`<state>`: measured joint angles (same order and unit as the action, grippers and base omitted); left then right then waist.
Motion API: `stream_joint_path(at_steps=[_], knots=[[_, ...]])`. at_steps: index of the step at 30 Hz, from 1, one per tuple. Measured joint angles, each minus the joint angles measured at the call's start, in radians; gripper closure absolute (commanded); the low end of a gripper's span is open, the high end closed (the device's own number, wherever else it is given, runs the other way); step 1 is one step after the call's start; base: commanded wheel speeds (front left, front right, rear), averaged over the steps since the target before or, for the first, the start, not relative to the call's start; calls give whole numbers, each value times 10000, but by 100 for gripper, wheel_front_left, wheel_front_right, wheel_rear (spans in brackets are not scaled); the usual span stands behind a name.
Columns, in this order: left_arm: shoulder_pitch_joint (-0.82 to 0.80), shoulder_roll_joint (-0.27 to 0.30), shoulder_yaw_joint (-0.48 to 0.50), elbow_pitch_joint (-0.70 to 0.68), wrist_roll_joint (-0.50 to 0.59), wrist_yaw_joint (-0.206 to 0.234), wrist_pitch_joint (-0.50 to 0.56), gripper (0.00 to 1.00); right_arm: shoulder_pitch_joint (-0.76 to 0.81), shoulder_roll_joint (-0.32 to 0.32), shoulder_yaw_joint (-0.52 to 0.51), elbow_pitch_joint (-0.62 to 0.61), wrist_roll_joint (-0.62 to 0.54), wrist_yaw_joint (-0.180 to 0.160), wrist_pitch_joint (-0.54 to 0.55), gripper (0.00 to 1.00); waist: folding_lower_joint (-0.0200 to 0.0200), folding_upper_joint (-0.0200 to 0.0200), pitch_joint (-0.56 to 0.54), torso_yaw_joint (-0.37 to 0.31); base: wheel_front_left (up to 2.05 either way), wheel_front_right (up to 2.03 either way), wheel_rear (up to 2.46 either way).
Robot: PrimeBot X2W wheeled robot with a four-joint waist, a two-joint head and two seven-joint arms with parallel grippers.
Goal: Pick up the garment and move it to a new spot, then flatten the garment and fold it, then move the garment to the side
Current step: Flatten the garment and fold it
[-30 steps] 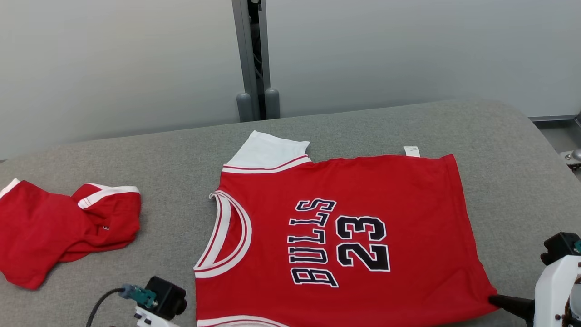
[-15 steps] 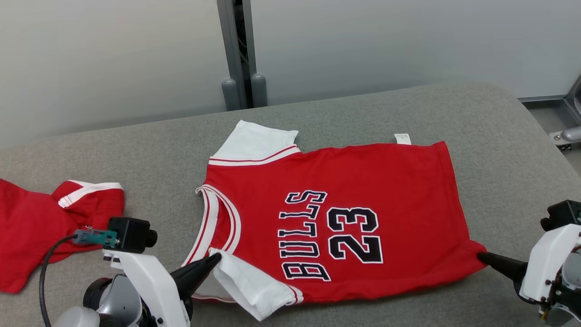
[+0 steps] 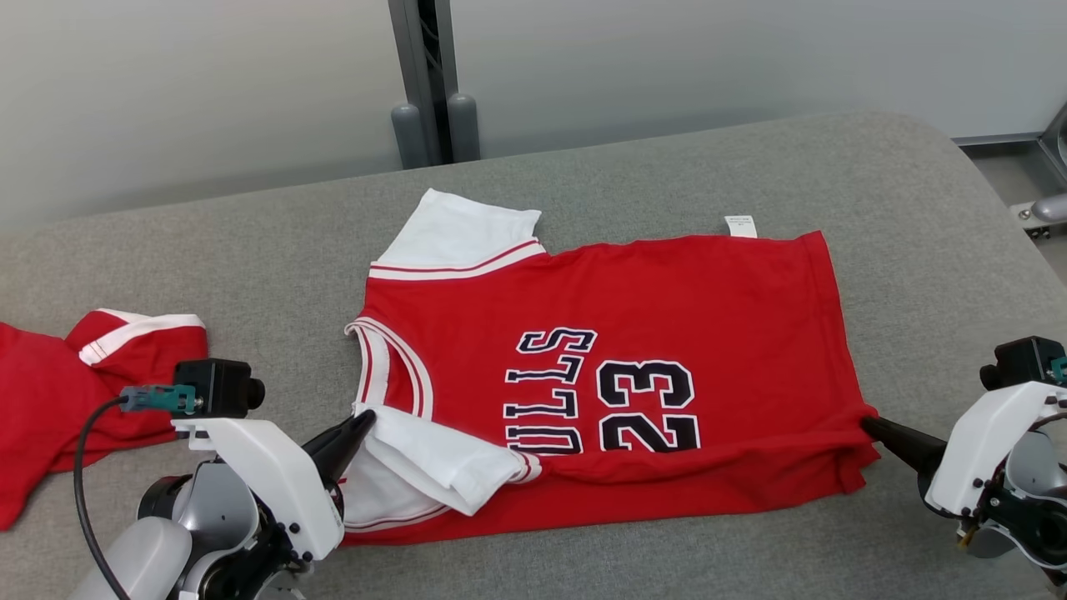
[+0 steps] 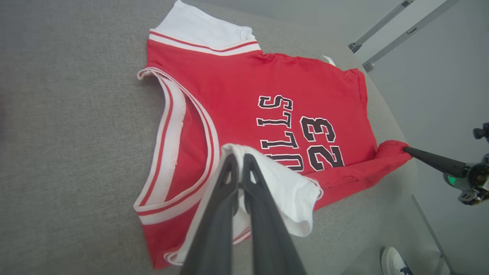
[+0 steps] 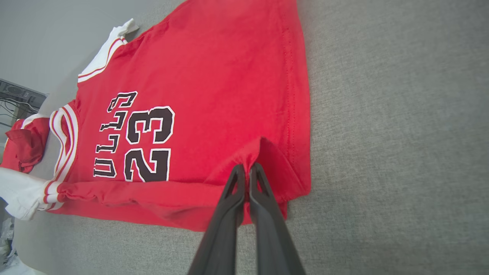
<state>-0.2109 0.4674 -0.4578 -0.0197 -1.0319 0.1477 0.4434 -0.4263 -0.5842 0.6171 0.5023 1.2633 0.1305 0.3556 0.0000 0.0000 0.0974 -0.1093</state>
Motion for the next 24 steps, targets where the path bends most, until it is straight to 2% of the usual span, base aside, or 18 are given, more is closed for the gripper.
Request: stream_joint_path(at_steps=[12, 24], knots=[[-523, -105, -159, 1089, 614, 146, -393, 100, -406, 351, 17, 372, -303, 0, -754, 100, 0, 0, 437, -22, 0, 0, 0], [-1059, -410, -347, 1822, 911, -59, -796, 100, -693, 472, 247, 719, -387, 0, -1193, 100, 0, 0, 853, -47, 0, 0, 0]])
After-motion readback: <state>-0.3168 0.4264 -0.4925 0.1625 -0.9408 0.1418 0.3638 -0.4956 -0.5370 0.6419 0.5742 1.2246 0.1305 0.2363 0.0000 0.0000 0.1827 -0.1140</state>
